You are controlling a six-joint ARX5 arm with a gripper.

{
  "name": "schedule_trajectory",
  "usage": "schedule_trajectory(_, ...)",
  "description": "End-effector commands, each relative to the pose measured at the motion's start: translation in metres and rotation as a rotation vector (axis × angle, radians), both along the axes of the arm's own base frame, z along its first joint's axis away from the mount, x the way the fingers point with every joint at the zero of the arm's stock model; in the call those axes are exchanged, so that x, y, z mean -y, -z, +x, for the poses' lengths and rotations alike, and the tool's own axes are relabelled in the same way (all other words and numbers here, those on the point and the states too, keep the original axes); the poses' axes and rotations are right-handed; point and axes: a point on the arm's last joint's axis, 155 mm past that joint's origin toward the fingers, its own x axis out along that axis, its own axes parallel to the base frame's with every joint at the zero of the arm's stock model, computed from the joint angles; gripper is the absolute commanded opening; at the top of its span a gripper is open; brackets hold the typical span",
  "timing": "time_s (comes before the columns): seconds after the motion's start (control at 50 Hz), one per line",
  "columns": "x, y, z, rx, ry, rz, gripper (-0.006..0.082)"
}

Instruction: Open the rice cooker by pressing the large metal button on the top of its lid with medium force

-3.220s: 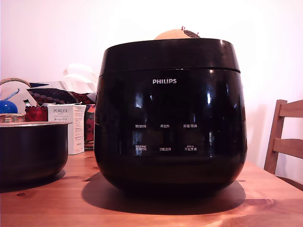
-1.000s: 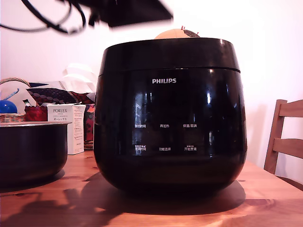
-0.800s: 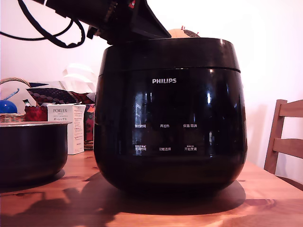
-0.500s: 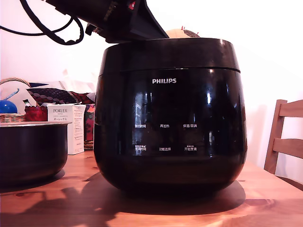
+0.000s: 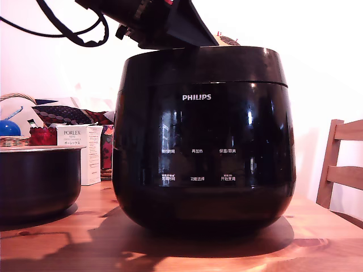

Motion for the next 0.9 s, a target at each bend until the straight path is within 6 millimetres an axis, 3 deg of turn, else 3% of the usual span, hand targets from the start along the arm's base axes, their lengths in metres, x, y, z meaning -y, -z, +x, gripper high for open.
schedule_trajectory(0.0, -0.018, 0.087, -0.006, -0.137, -0.017, 0.197, -0.0022)
schedule_trajectory(0.1, -0.016, 0.083, -0.005, -0.126, -0.019, 0.183, -0.0022)
schedule_trajectory(0.28, -0.006, 0.052, 0.007, -0.039, -0.024, 0.079, -0.0022)
schedule_trajectory(0.5, -0.007, 0.048, 0.007, -0.033, -0.027, 0.072, -0.0022)
schedule_trajectory(0.68, -0.006, 0.02, 0.009, 0.023, -0.03, 0.003, -0.0022)
schedule_trajectory(0.88, -0.015, 0.022, 0.015, 0.012, -0.056, 0.017, -0.0022)
